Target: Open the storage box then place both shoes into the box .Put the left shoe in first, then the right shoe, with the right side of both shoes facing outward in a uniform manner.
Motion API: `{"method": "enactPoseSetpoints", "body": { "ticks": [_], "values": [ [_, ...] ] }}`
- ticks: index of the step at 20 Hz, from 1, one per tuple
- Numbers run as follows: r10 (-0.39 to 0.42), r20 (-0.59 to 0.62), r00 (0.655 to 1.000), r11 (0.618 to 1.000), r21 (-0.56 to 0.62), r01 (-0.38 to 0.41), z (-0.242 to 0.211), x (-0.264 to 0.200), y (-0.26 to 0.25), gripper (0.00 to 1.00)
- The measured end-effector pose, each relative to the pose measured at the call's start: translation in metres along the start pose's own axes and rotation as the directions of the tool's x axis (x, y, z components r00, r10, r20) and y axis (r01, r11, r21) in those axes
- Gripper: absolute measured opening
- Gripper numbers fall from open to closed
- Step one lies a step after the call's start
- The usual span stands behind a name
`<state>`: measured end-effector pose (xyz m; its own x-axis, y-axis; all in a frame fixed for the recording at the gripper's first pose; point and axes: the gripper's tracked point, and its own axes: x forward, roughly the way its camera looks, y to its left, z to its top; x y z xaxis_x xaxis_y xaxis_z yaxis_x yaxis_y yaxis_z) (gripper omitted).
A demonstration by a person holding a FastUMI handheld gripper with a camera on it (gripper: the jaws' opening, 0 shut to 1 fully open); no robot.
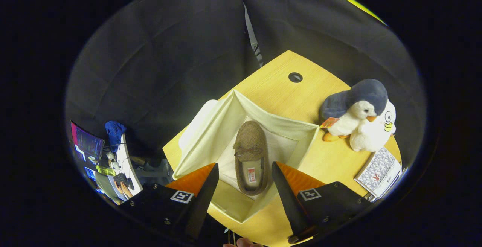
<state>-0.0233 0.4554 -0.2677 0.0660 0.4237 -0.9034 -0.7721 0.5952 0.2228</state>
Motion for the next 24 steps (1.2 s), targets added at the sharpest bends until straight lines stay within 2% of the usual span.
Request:
{"method": "enactPoseSetpoints", "body": {
  "ticks": [5, 13, 18, 24],
  "values": [
    [-0.002, 0.065, 0.998, 0.996, 0.086, -0.003, -0.018, -0.044, -0.021, 0.87],
    [-0.130, 0.144, 0.981, 0.978, 0.179, 0.103, -0.080, -0.116, -0.099, 0.87],
    [-0.212, 0.165, 0.963, 0.939, 0.306, 0.155, -0.137, -0.148, -0.146, 0.87],
    [-0.275, 0.078, 0.958, 0.869, 0.447, 0.213, -0.232, -0.161, -0.196, 0.87]
  ]
}}
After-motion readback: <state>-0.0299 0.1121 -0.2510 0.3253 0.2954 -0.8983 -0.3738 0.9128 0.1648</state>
